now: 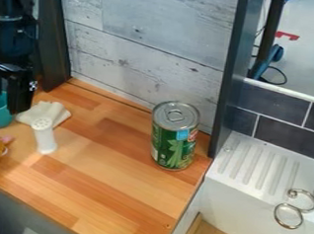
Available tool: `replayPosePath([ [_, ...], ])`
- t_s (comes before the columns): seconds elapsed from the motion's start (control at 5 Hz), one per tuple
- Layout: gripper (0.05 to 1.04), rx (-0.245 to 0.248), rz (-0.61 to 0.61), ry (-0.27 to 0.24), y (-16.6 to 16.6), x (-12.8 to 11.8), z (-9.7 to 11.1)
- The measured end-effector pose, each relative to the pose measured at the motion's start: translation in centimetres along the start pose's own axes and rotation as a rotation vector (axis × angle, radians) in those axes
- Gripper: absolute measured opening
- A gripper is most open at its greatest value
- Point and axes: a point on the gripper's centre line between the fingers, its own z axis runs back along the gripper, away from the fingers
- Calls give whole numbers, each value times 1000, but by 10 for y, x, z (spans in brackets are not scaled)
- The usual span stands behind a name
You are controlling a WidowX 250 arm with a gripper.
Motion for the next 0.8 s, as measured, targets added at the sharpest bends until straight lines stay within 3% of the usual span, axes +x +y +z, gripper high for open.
replayPosePath([
  [0.2, 1002, -11, 0, 17, -1, 0, -6],
  [0.6, 1002, 20, -25, -68, 6, 20, -16],
  [0.8, 1002, 3, -42, -56, 6, 28, -29],
])
